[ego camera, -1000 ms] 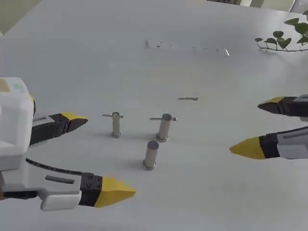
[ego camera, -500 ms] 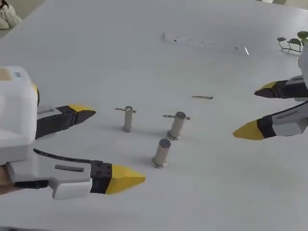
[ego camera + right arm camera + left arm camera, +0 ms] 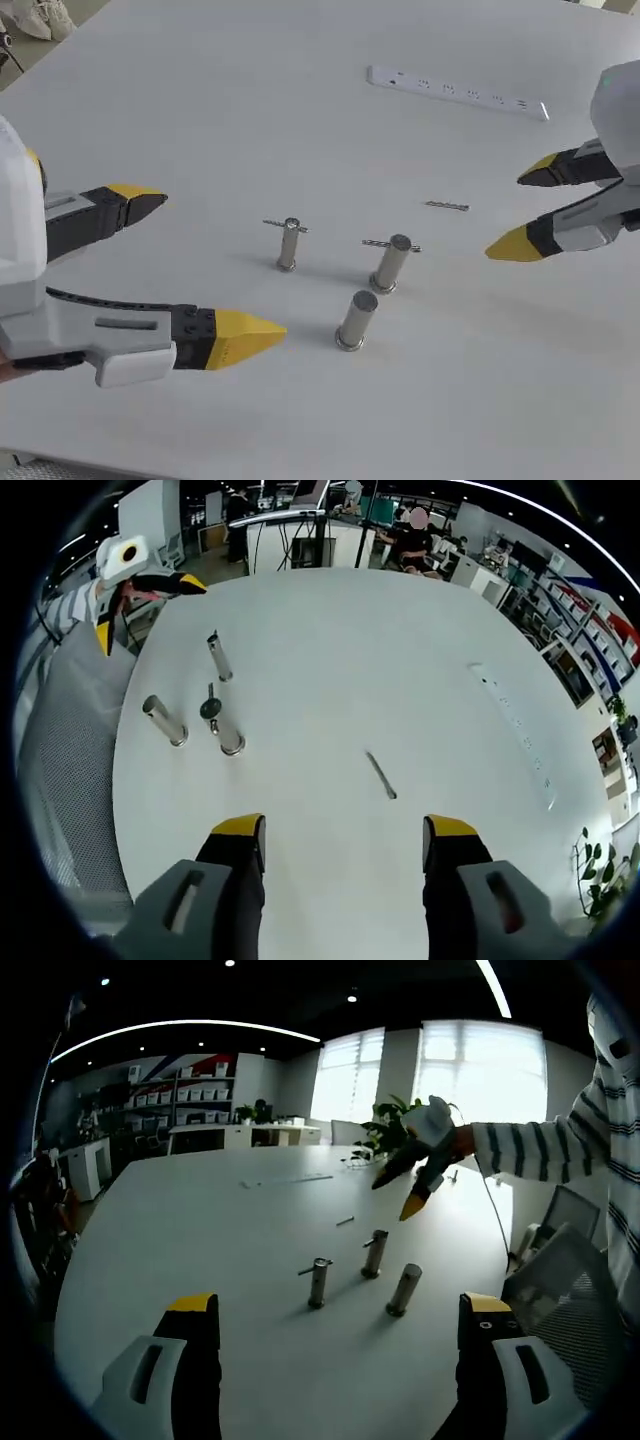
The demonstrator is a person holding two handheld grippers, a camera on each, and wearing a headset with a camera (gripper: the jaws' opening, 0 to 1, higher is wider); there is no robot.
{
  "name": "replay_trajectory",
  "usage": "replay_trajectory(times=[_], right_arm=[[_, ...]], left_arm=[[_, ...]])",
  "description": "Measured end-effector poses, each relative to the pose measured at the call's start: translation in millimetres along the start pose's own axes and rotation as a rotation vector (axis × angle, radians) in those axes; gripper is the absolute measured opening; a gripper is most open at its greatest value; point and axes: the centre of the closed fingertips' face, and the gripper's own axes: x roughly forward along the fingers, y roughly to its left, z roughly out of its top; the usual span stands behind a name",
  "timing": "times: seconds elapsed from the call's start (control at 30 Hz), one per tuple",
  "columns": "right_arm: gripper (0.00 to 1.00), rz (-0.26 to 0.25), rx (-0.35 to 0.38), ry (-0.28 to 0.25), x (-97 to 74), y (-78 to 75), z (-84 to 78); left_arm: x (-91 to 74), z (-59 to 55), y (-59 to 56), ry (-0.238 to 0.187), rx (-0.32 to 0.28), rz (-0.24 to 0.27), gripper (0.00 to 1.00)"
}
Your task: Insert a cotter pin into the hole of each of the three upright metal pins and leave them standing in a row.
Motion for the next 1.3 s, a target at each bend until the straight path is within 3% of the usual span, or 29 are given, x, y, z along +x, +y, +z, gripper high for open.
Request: replay_trajectory(times=[0.03,0.37,0.63,0.8,1.1,1.27,1.3], right_arm=[[0.59,0.003,-0.023,0.016,2.8,-8.7,-1.3],[0.53,0.038,-0.113,0.074,24.3,-16.1,10.4],[0.44,0.049,-0.155,0.109,43.1,-22.2,12.9],[0.33,0.06,-0.177,0.144,53.0,-25.7,6.1],[0.24,0.079,-0.196,0.195,64.5,-33.5,0.6],[0.23,0.086,-0.22,0.222,70.2,-37.6,-0.2],[0.21,0.106,-0.209,0.226,69.7,-35.7,0.1]], left_arm=[[-0.3,0.1,0.3,-0.002,-0.001,0.001,0.99],[-2.2,5.5,-0.3,-0.051,-0.033,0.004,0.99],[-1.6,2.6,-8.1,-0.061,-0.082,-0.039,0.97],[-3.4,11.7,-15.7,-0.112,-0.122,-0.083,0.99],[1.4,3.5,-33.1,-0.077,-0.112,-0.145,0.99],[3.2,0.9,-36.5,-0.059,-0.099,-0.158,0.99],[3.6,0.3,-36.0,-0.056,-0.101,-0.156,0.99]])
